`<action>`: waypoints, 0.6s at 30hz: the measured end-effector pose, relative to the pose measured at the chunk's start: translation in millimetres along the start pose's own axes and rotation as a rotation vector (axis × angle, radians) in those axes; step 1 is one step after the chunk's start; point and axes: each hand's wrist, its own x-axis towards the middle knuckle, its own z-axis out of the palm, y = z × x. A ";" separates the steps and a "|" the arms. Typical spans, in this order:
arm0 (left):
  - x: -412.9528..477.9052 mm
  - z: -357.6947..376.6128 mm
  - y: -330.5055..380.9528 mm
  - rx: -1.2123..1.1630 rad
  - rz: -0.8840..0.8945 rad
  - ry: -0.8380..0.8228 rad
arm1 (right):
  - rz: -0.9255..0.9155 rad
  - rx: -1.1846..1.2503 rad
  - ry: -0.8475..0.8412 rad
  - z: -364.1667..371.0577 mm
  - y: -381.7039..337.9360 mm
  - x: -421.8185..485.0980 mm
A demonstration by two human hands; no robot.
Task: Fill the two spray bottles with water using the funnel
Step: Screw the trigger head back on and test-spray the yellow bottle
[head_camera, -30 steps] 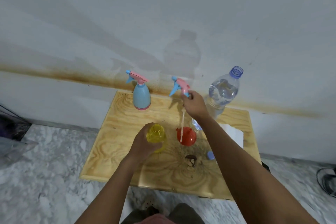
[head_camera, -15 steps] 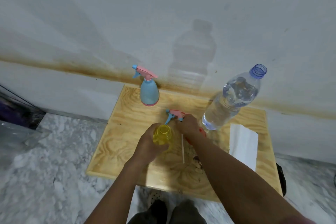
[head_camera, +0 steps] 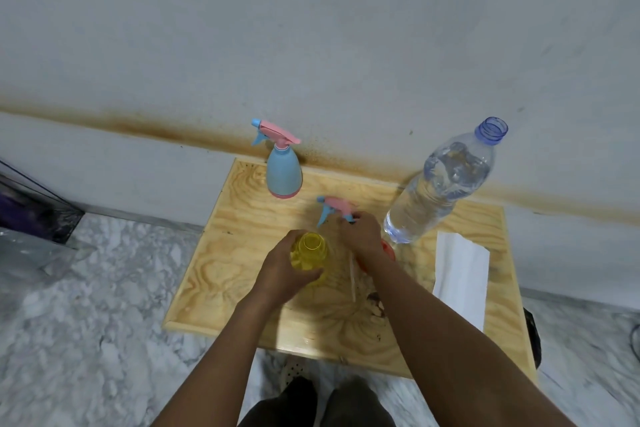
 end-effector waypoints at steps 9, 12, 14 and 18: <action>3.3 -6.8 9.3 -0.074 -0.038 -0.030 | -0.338 0.586 0.248 -63.7 -103.1 -46.2; 4.4 -5.9 13.1 -0.132 -0.032 -0.032 | -0.409 0.727 0.218 -72.8 -124.3 -54.0; 4.6 -5.0 15.7 -0.131 -0.019 -0.023 | -0.438 0.707 0.189 -71.6 -128.8 -58.6; 6.1 -5.4 18.2 -0.117 -0.023 -0.024 | -0.465 0.540 0.097 -55.7 -113.0 -66.4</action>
